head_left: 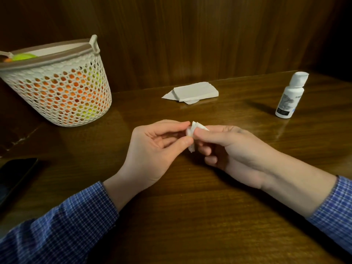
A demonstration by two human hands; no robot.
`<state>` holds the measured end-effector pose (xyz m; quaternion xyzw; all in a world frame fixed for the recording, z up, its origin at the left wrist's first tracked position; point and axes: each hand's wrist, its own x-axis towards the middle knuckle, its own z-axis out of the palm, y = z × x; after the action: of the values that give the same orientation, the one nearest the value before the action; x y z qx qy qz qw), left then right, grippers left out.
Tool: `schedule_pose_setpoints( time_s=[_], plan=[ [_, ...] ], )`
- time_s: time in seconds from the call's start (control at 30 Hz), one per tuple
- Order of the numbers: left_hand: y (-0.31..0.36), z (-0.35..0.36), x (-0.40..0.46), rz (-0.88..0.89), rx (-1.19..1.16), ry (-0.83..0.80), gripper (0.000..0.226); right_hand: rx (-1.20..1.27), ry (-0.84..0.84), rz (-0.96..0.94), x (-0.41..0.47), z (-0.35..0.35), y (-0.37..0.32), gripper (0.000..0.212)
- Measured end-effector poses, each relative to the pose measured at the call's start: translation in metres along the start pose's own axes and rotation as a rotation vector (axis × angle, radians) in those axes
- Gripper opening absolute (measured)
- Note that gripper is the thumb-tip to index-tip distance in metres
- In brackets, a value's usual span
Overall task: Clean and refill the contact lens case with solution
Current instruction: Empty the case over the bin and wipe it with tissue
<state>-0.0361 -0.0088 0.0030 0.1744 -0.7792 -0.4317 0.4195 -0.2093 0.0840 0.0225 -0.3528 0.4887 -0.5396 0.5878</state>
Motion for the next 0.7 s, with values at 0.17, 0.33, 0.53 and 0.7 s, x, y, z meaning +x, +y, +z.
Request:
schedule_pose_setpoints(
  time_s=[0.17,0.33,0.53,0.7],
  plan=[
    [0.001,0.0,0.003,-0.385,-0.355,-0.01,0.041,0.27,-0.021,0.114,0.002,-0.008,-0.01,0.031],
    [0.001,-0.004,0.011,-0.653,-0.654,-0.148,0.022,-0.214,0.093,-0.26,-0.003,-0.012,-0.008,0.019],
    [0.003,-0.005,0.013,-0.778,-0.885,-0.214,0.028,-0.766,0.16,-0.643,-0.005,-0.006,0.005,0.02],
    [-0.001,-0.008,0.011,-0.754,-0.88,-0.282,0.025,-0.827,0.09,-0.602,-0.007,-0.003,0.006,0.023]
  ],
)
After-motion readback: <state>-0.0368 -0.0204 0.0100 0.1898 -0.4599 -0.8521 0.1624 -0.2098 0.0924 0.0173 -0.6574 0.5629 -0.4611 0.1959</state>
